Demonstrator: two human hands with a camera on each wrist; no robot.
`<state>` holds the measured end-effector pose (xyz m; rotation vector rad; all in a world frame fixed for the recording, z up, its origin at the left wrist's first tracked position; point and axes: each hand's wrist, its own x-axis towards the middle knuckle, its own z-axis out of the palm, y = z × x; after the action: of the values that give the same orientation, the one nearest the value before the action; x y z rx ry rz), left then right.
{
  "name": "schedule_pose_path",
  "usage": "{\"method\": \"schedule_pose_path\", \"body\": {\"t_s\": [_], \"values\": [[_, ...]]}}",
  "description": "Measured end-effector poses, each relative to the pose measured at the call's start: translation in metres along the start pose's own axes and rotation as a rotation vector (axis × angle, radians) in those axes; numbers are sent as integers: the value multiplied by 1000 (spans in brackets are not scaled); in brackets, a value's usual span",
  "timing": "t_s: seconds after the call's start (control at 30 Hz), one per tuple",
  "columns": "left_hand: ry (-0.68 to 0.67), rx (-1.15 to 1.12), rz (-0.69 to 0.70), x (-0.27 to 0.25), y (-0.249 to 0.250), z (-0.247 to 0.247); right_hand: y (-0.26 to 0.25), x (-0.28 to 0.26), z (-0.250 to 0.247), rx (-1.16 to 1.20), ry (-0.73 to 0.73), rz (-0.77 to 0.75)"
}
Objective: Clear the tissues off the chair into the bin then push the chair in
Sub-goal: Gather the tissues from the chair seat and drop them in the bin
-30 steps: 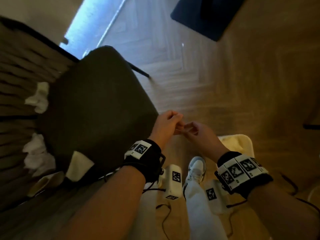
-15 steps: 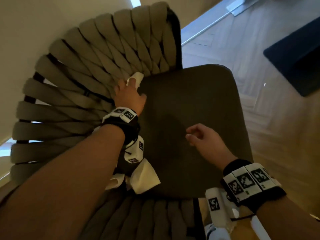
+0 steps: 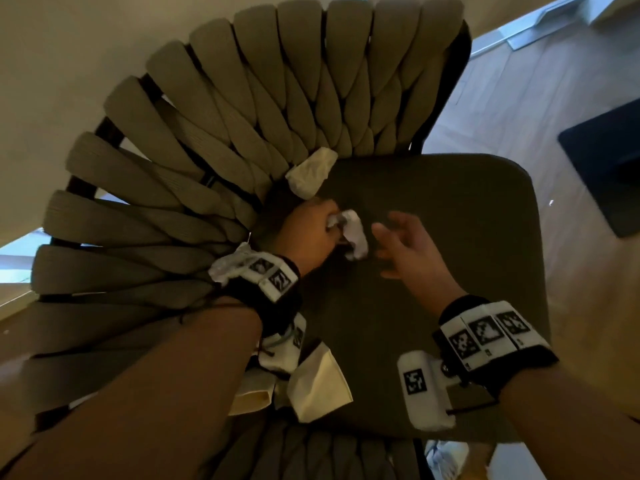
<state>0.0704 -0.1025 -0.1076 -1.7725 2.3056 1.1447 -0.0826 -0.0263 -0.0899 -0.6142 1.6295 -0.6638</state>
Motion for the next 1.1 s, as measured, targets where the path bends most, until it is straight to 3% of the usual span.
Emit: {"method": "schedule_pose_path", "body": {"t_s": [0.1, 0.23, 0.27, 0.37, 0.43, 0.5, 0.6, 0.73, 0.87, 0.93, 1.0, 1.1], "values": [[-57, -194, 61, -30, 22, 12, -10, 15, 17, 72, -60, 81], [-168, -536, -54, -26, 13, -1, -11, 24, 13, 170, -27, 133], [-138, -561, -107, -17, 5, -7, -9, 26, 8, 180, 8, 130], [110, -199, -138, 29, -22, -21, 1, 27, -4, 156, 58, 108], [100, 115, -150, 57, -34, -18, 9, 26, -7, 117, 69, 103], [99, 240, -143, 75, -42, -11, 14, 26, -10, 85, 68, 105], [215, 299, -121, 81, -46, -7, 18, 24, -12, 42, 34, 106], [87, 220, -44, 67, -39, -14, 14, 21, -12, -61, 25, 55], [-346, 24, 130, 24, -3, -18, 1, 17, -2, 59, -40, 38], [-470, -20, 212, 4, 9, -21, -4, 16, 5, 112, -139, 53], [-436, -95, 231, -7, 9, -29, -12, 11, 13, 91, -220, 63], [-284, -77, 167, -14, -8, -50, -14, 5, 22, -6, -180, 64]]}}
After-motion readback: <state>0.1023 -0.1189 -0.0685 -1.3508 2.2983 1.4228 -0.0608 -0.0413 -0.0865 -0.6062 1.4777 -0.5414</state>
